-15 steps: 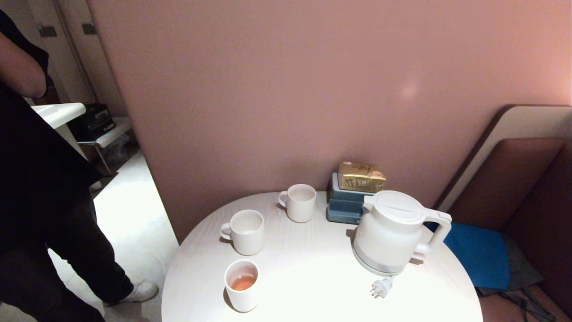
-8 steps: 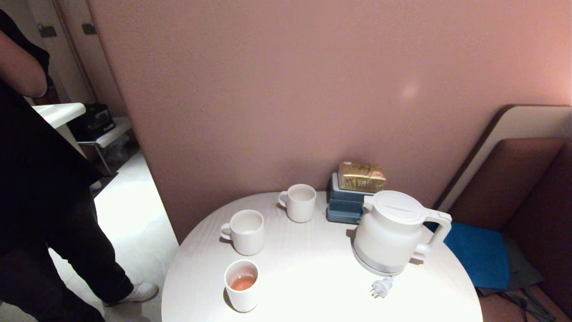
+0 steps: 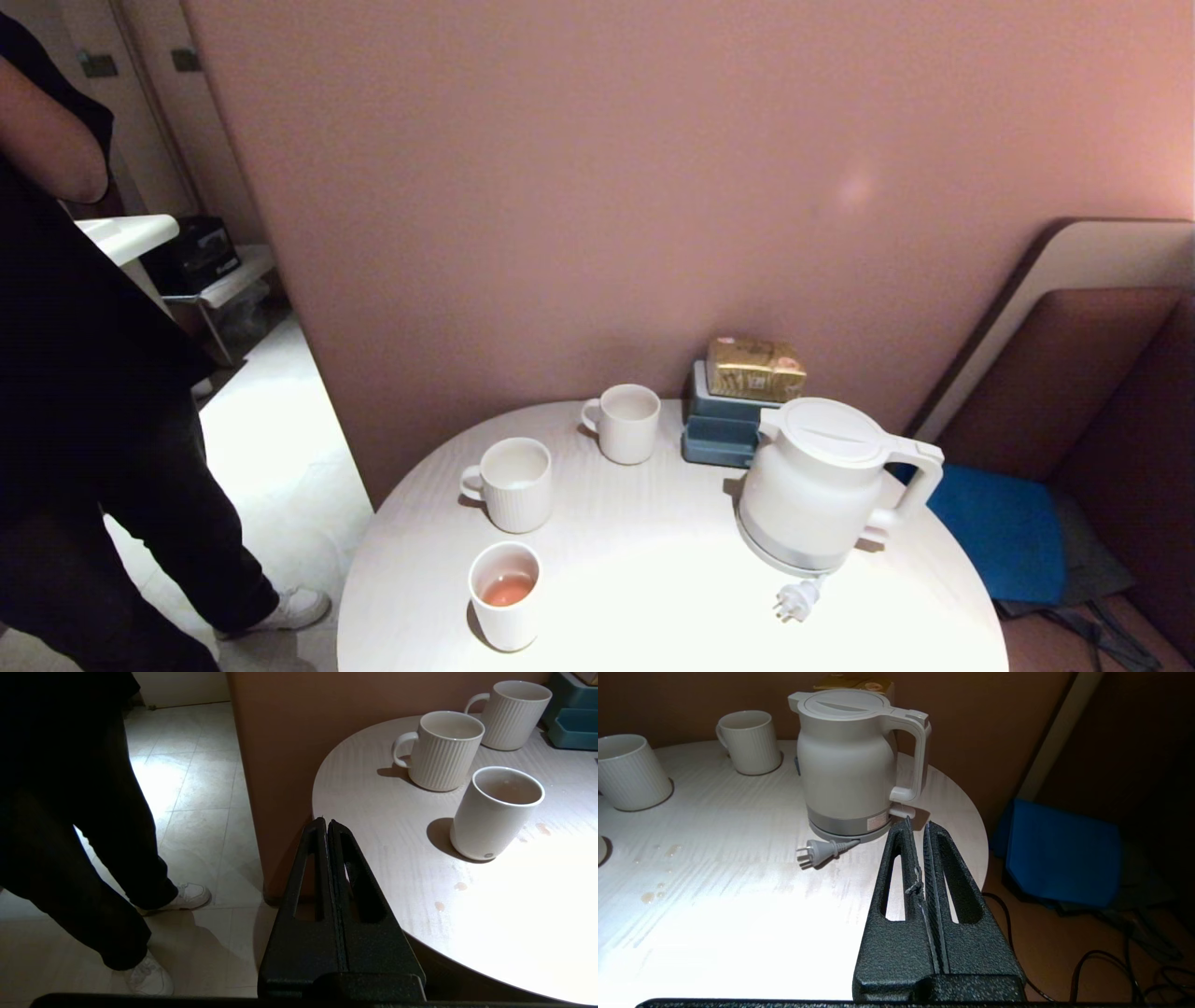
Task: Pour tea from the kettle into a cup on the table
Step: Pick up the cup
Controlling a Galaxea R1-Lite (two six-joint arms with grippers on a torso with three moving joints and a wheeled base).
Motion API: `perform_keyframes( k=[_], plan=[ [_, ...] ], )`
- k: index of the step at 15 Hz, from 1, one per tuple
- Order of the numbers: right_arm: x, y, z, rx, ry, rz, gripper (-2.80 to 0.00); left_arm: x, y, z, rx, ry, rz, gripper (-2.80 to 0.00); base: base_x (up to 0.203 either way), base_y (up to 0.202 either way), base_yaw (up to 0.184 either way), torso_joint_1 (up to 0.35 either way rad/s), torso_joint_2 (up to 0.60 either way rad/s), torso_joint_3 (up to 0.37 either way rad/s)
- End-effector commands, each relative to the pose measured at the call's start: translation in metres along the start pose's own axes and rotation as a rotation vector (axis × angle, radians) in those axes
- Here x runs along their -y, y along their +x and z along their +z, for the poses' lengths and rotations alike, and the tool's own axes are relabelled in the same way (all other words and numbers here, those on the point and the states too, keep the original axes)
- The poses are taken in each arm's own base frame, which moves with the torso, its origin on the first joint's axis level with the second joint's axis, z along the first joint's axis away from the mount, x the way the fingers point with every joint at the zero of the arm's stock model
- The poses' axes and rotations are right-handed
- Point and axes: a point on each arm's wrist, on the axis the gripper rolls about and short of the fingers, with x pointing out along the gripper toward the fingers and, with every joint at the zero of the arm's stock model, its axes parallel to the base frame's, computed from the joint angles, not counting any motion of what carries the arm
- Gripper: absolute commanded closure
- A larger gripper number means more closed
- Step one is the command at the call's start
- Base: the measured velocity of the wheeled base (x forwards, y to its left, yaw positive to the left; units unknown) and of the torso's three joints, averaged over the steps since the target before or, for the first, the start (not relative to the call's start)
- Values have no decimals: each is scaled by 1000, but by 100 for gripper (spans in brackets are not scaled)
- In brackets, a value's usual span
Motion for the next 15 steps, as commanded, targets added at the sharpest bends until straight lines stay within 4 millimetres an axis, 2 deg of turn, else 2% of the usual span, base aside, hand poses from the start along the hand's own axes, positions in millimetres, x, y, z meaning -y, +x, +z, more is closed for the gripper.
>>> perform_keyframes(
  k=[1,13,15],
  plan=[
    [0,0,0,0,0,0,0,0,0,0,-1,-1,1,0,0,0,0,0,0,0],
    [0,0,0,0,0,0,0,0,0,0,-1,-1,1,0,0,0,0,0,0,0],
    [0,0,0,0,0,0,0,0,0,0,-1,-1,1,0,-164,0,2,12,10,-3]
  ],
)
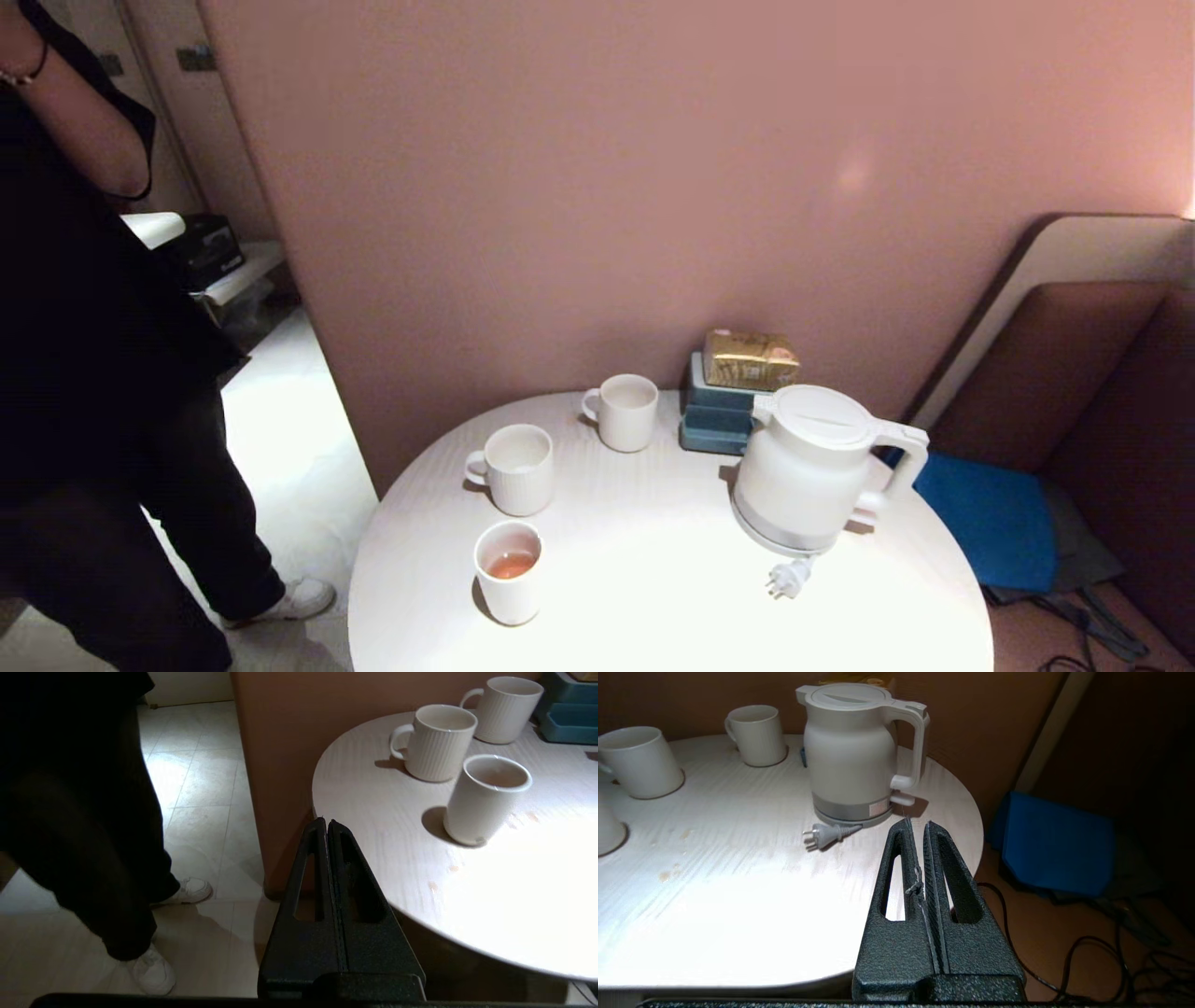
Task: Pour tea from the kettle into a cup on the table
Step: Pick up the cup
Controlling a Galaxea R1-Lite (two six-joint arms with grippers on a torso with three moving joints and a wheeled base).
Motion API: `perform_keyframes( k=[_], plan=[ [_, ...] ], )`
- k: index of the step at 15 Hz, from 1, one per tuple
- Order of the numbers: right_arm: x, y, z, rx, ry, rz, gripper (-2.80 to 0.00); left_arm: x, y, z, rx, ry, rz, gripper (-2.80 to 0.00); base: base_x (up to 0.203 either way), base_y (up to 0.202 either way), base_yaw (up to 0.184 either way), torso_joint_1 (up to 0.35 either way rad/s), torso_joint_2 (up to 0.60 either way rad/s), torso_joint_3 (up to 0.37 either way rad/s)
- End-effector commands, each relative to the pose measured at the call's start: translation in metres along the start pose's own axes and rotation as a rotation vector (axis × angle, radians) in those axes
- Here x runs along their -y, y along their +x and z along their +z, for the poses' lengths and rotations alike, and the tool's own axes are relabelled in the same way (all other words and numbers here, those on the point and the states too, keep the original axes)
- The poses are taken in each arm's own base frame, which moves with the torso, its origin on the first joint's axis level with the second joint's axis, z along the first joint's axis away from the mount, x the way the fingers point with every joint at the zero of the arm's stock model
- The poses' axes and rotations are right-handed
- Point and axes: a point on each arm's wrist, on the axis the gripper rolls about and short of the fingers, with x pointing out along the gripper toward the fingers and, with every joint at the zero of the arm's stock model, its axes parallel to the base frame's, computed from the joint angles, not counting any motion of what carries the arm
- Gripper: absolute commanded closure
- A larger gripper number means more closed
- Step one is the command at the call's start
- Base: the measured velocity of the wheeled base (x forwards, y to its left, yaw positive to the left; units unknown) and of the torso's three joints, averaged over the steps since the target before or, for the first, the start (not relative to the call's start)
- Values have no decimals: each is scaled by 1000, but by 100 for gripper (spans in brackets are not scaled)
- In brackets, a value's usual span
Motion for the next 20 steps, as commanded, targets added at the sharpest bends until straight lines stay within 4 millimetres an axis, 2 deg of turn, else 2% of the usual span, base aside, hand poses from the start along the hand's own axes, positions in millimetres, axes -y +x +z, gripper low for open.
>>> perform_keyframes(
  k=[1,6,20],
  plan=[
    [0,0,0,-1,0,0,0,0,0,0,-2,0,0,0,-198,0,-1,-7,-2,10],
    [0,0,0,-1,0,0,0,0,0,0,-2,1,0,0,-168,0,-1,-2,3,2],
    [0,0,0,-1,1,0,0,0,0,0,-2,-2,0,0,0,0,0,3,0,0]
  ],
)
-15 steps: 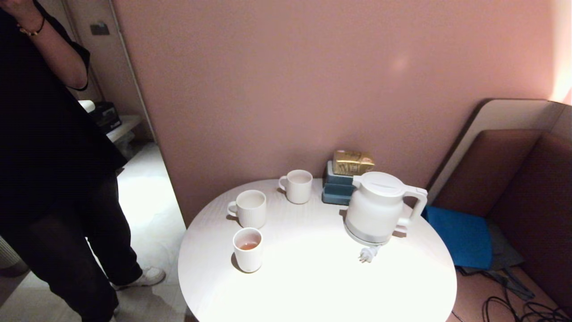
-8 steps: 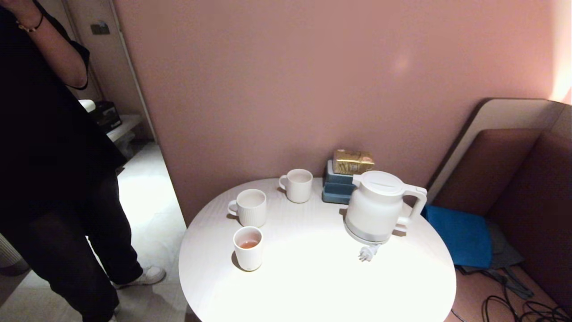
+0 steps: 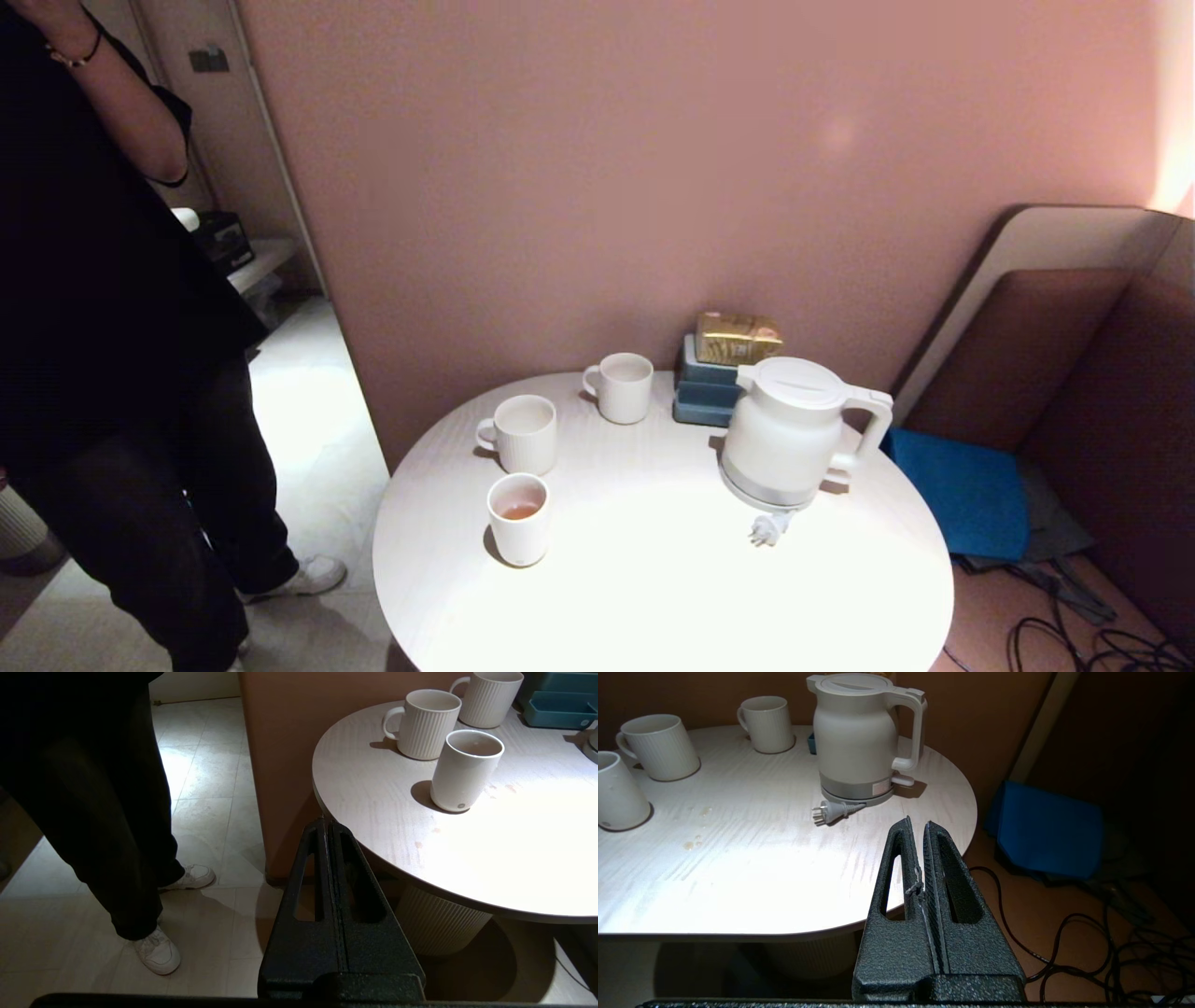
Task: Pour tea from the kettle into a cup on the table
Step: Pick up the cup
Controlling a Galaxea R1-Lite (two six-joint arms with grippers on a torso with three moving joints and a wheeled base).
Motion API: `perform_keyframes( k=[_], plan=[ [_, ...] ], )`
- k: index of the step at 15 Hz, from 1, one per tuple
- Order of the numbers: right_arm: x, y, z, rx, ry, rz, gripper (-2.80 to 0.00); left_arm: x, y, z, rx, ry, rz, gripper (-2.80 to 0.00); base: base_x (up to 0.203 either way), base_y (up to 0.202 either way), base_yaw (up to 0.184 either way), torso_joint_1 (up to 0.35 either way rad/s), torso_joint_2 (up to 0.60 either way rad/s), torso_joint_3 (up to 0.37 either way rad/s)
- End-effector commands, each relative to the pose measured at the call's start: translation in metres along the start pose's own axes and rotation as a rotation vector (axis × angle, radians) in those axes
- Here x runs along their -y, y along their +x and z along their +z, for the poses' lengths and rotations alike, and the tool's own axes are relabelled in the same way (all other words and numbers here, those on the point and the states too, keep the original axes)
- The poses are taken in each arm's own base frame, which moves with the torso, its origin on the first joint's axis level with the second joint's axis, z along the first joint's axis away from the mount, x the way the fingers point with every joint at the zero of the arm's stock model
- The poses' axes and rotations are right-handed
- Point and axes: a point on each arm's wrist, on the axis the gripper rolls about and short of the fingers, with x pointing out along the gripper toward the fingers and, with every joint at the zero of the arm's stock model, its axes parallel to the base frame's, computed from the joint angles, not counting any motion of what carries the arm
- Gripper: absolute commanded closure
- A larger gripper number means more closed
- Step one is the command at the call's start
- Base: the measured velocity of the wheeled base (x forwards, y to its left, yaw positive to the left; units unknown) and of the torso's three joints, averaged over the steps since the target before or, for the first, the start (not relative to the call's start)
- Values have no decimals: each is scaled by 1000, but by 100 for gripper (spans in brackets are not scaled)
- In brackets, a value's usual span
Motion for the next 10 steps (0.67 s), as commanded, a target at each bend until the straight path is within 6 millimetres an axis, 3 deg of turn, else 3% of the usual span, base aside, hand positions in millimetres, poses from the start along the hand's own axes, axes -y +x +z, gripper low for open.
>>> perform_keyframes(
  k=[1,6,10],
  plan=[
    [0,0,0,-1,1,0,0,0,0,0,-2,0,0,0,0,0,0,0,0,0],
    [0,0,0,-1,2,0,0,0,0,0,-2,0,0,0,0,0,0,-6,10,5],
    [0,0,0,-2,2,-1,0,0,0,0,-2,0,0,0,0,0,0,-176,365,176]
  ],
)
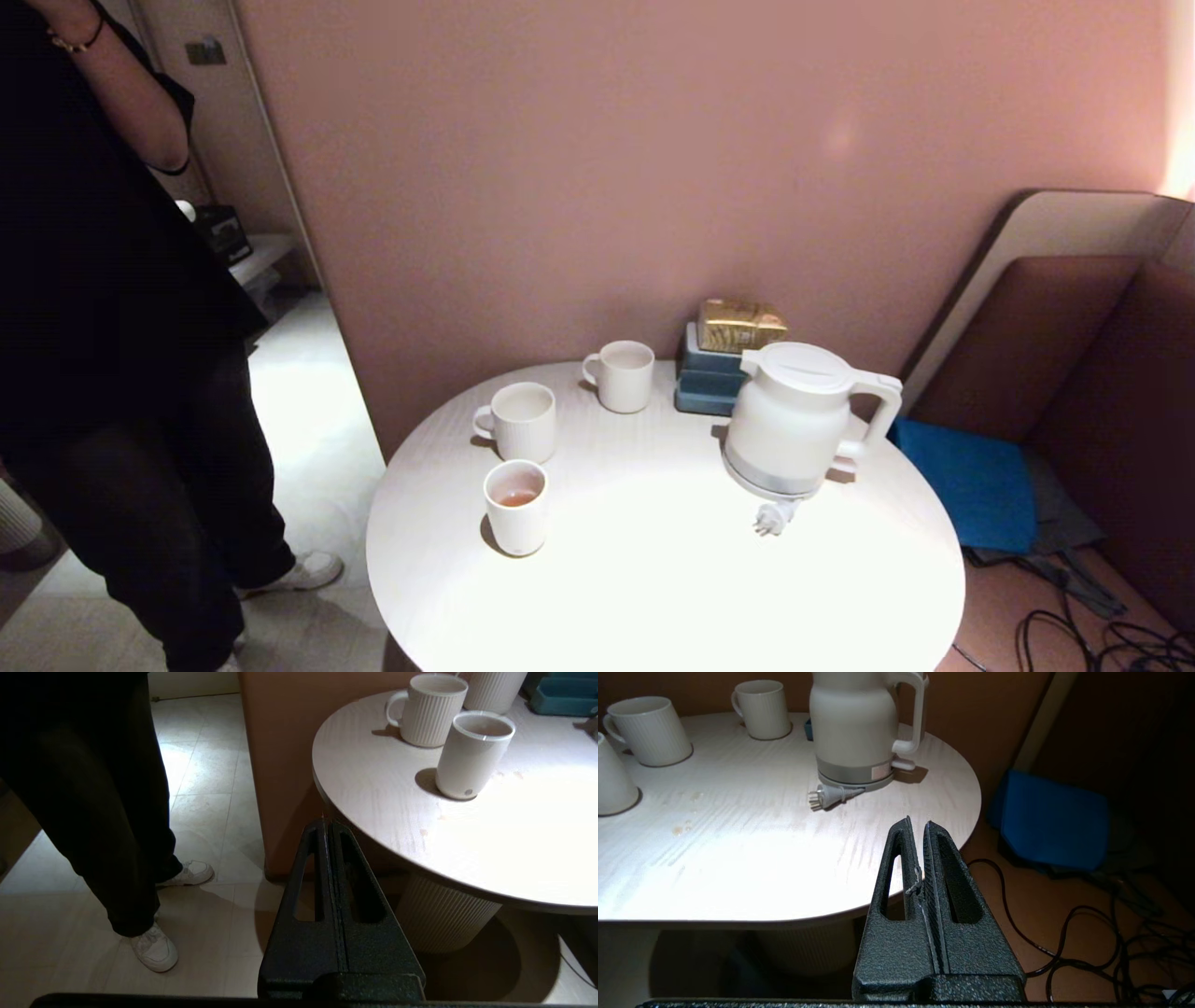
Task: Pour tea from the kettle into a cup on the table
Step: Pick up the cup
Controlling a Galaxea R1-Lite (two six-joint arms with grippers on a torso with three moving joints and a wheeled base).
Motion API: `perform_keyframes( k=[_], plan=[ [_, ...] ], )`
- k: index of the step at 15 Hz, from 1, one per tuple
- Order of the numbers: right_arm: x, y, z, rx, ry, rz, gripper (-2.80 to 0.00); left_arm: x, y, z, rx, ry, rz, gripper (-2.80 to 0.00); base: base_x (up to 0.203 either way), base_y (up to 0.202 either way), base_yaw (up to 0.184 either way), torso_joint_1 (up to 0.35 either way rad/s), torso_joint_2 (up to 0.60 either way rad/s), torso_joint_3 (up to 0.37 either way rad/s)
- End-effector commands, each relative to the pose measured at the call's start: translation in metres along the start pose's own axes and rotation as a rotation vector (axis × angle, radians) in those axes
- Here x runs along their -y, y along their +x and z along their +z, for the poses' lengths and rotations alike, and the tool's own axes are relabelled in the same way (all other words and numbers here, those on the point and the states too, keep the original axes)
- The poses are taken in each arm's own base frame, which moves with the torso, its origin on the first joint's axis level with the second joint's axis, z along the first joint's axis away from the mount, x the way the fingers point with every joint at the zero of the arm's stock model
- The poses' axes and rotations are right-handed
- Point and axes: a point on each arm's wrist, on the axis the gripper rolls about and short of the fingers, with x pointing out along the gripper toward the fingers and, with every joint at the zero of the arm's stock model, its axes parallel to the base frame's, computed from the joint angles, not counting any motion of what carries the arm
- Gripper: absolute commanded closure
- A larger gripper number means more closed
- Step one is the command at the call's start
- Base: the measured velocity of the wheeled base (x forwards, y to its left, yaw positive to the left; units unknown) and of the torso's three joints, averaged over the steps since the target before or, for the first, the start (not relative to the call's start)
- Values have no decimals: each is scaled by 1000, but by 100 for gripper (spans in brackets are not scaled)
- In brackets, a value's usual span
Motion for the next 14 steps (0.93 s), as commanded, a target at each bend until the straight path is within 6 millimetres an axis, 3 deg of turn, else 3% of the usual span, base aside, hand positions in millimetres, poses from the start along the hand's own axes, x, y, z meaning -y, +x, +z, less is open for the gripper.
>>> perform_keyframes(
  k=[1,5,14],
  plan=[
    [0,0,0,0,0,-1,0,0,0,0,-1,0,0,0,0,0,0,-251,504,253],
    [0,0,0,-1,0,0,0,0,0,0,-1,0,0,0,0,0,0,-117,241,117],
    [0,0,0,-1,-2,1,0,0,0,0,-1,-1,0,0,0,0,0,-3,9,5]
  ],
)
